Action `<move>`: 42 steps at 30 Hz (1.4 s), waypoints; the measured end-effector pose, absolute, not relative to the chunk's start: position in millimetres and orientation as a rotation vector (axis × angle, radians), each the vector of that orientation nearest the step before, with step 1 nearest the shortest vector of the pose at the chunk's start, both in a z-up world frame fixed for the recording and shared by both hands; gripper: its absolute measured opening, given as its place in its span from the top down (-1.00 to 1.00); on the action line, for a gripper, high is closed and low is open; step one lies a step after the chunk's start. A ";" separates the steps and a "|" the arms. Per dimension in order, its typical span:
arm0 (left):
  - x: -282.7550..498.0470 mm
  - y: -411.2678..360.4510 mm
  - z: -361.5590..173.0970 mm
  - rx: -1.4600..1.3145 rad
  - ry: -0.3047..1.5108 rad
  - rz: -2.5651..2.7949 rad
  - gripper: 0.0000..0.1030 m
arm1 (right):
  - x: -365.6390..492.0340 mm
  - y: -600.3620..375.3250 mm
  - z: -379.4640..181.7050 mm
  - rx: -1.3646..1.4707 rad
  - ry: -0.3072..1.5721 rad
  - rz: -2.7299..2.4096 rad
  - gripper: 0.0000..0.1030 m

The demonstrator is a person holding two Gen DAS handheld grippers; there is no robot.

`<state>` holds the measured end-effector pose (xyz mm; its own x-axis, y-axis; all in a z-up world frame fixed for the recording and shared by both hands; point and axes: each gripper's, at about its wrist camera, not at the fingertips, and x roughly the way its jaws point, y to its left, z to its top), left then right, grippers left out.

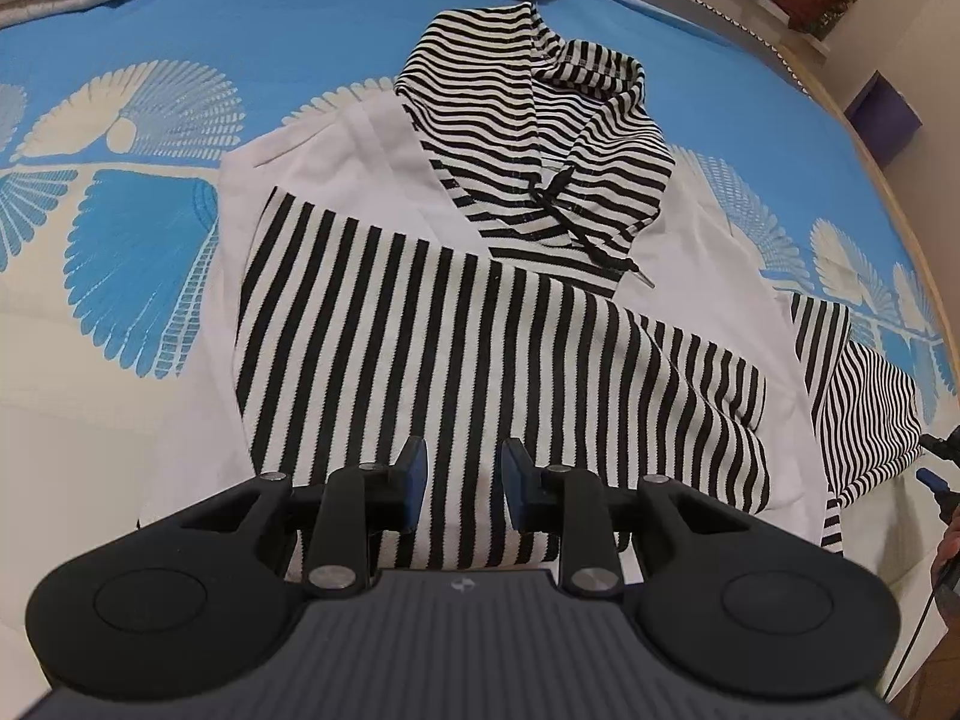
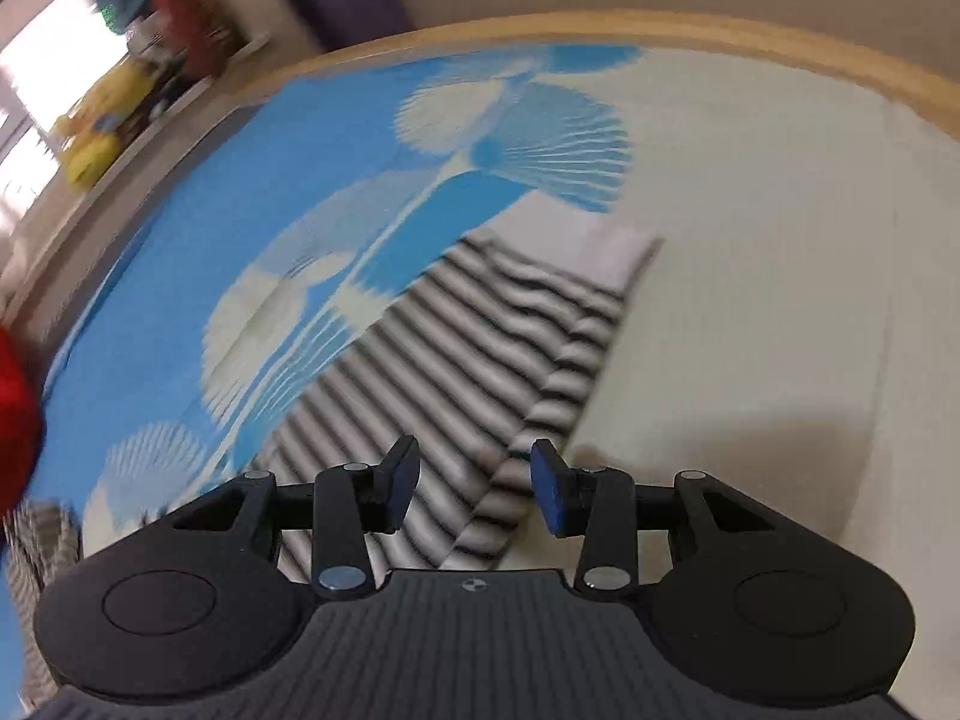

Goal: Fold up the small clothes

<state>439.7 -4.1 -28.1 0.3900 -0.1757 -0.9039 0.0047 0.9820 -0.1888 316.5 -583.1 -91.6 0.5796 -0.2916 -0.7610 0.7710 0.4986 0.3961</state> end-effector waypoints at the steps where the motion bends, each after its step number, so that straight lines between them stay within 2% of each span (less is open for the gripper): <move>1: 440.1 -5.3 -28.9 -0.162 1.167 -0.114 0.41 | 314.1 -591.0 -95.1 0.826 0.676 -0.715 0.17; 9: 441.7 -13.8 -34.1 -0.144 1.177 -0.121 0.40 | 314.0 -615.3 -127.3 0.887 0.673 -0.759 0.12; 17: 442.3 -8.3 -35.3 -0.146 1.182 -0.107 0.40 | 320.0 -617.7 -129.4 0.906 0.602 -0.754 0.15; 19: 442.2 -3.5 -33.9 -0.152 1.179 -0.101 0.40 | 321.2 -618.0 -129.4 0.904 0.587 -0.781 0.22; 22: 442.9 6.3 -30.0 -0.167 1.171 -0.088 0.40 | 323.7 -614.0 -124.6 0.879 0.579 -0.847 0.52; 24: 443.1 13.8 -26.6 -0.180 1.164 -0.080 0.40 | 326.5 -608.2 -117.7 0.829 0.562 -0.875 0.90; 27: 442.8 26.6 -20.1 -0.198 1.151 -0.070 0.40 | 333.7 -591.6 -98.3 0.732 0.500 -0.880 0.98; 32: 439.9 49.8 -9.6 -0.237 1.131 -0.048 0.40 | 359.9 -523.4 -35.1 0.522 0.351 -0.705 0.99; 37: 436.6 68.7 -0.1 -0.276 1.113 -0.035 0.40 | 378.4 -380.3 23.2 0.333 0.274 -0.211 0.99; 42: 434.7 82.9 6.6 -0.324 1.105 -0.028 0.40 | 365.5 -291.3 20.3 0.332 0.336 0.048 0.98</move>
